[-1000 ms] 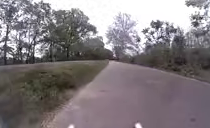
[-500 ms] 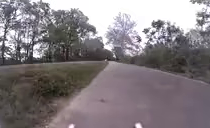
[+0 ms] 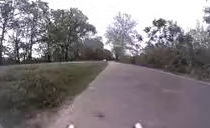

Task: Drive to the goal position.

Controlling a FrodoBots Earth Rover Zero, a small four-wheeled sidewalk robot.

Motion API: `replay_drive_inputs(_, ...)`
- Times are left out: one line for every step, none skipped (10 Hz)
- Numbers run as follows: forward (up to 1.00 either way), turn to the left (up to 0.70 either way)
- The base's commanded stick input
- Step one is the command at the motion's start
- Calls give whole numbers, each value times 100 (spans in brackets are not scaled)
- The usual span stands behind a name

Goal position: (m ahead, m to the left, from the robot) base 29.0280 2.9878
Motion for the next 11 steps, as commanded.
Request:
replay_drive_inputs(100,0)
replay_drive_inputs(100,0)
replay_drive_inputs(100,0)
replay_drive_inputs(100,0)
replay_drive_inputs(100,0)
replay_drive_inputs(100,0)
replay_drive_inputs(100,0)
replay_drive_inputs(100,-11)
replay_drive_inputs(100,-27)
replay_drive_inputs(100,-40)
replay_drive_inputs(100,-33)
